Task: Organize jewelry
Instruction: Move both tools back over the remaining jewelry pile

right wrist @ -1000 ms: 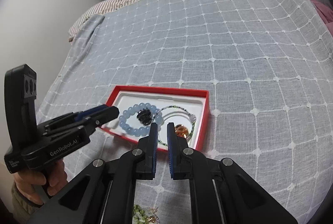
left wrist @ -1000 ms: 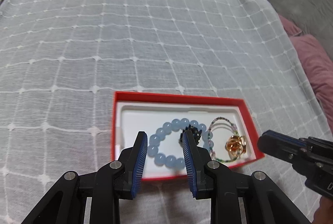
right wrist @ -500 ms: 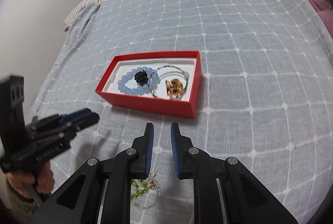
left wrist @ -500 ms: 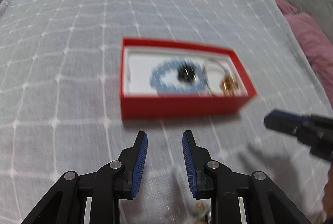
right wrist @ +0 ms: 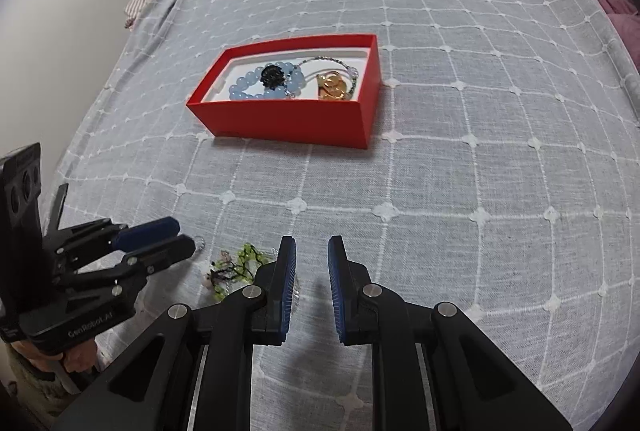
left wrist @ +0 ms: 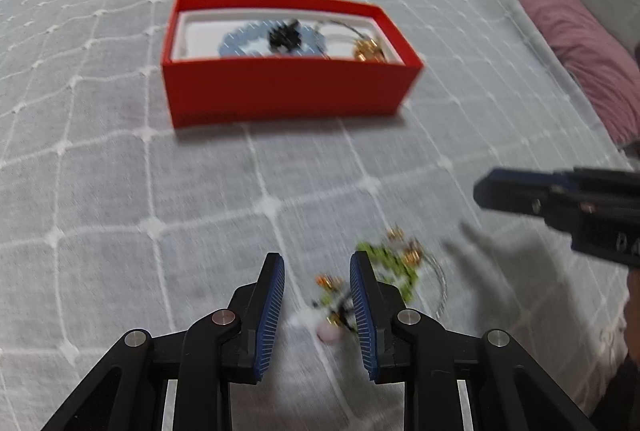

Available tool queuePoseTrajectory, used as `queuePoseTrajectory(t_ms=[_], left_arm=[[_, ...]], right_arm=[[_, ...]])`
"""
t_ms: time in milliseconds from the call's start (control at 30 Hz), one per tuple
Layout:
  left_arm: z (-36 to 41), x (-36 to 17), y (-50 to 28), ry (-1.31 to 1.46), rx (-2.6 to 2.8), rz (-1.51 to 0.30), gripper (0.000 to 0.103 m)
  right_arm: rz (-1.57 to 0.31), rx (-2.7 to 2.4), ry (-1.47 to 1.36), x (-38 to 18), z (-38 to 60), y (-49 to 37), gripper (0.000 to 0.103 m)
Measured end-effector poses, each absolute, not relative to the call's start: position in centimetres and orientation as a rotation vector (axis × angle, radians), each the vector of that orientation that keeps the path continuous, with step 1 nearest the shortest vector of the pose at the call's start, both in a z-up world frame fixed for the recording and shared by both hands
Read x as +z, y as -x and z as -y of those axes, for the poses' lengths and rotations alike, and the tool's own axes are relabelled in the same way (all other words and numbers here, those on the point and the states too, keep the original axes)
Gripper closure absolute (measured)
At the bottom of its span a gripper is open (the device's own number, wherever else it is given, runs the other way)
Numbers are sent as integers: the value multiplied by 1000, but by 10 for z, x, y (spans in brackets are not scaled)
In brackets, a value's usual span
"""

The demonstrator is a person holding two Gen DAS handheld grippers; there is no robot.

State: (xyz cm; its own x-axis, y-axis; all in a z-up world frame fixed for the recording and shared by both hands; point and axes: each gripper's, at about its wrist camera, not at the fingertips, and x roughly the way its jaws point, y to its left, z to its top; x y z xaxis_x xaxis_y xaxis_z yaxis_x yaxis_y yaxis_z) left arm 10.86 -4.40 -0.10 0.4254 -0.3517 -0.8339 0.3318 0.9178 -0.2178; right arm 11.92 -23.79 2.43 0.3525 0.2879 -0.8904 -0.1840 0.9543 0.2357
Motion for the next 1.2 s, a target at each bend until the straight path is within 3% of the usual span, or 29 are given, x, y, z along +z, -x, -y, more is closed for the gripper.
queuePoseTrajectory(t_ms=[667,800,1200], left_arm=[[70,-20,-86,-133,-443,-1087,75],[74,-24,-86,-159,-430,-1076,97],[52,-4,-91,-41,-428,-998,103]], right_arm=[[-1250,332,-58,2,225,-114,85],[-1251,338,-58,2,224,-114,85],[-1267,348,-79,-1,225,-115,85]])
